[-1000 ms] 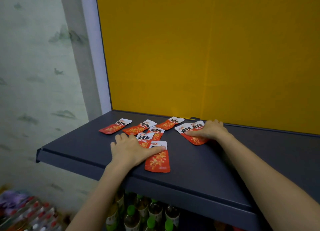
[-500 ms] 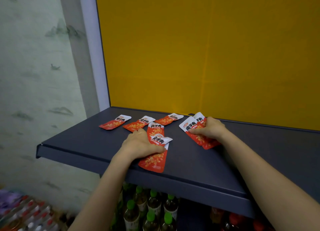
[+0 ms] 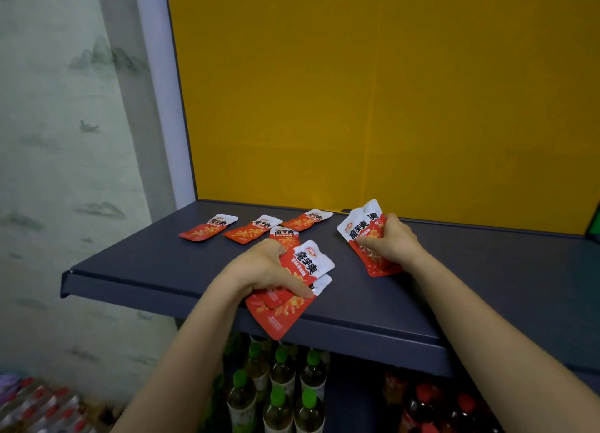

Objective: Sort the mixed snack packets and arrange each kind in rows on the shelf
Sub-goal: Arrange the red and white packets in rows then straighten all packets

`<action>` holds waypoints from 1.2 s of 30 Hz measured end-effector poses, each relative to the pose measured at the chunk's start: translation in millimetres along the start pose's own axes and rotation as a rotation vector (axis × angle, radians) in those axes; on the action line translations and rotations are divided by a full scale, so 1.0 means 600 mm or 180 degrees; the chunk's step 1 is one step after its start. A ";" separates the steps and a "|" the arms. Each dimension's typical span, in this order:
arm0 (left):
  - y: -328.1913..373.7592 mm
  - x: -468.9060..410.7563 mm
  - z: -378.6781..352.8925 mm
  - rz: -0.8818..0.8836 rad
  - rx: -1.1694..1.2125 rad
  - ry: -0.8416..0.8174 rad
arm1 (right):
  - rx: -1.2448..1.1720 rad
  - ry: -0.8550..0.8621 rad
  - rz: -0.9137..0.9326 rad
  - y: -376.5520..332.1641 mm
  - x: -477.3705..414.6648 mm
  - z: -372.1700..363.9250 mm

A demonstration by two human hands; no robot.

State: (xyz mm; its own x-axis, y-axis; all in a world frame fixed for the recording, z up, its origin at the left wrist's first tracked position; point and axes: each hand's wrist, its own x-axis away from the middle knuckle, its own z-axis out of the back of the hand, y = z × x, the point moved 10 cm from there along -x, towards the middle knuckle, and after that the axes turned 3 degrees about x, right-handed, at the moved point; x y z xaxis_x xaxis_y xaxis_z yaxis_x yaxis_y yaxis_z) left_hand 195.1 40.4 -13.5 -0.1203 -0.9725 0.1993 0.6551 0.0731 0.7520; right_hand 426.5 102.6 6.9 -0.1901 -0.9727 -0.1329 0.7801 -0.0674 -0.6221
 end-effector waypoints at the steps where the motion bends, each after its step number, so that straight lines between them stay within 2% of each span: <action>1: -0.003 0.000 -0.002 -0.0027 0.0173 -0.0077 | -0.0170 0.0005 -0.0020 0.004 0.002 0.001; 10: 0.014 -0.016 -0.012 -0.0689 0.2118 -0.0321 | -0.1875 0.0413 -0.0144 0.053 0.056 0.044; 18: 0.133 -0.038 -0.119 -0.0846 0.3420 -0.0827 | -0.2372 0.1018 -0.0104 0.144 0.200 0.185; 25: 0.307 0.018 -0.316 -0.1047 0.3425 -0.1657 | -0.2305 0.2099 -0.0394 0.323 0.385 0.368; 36: 0.585 0.264 -0.707 -0.1734 0.2970 -0.3006 | -0.1921 0.3322 -0.1336 0.644 0.759 0.602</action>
State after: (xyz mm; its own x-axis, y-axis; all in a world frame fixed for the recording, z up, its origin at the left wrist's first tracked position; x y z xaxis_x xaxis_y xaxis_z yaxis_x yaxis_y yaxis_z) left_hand 722.4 -181.9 15.1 -0.8761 -0.4449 -0.1857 -0.3084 0.2214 0.9251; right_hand 856.7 -446.3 -15.0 -0.9454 -0.2475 -0.2118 0.2053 0.0521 -0.9773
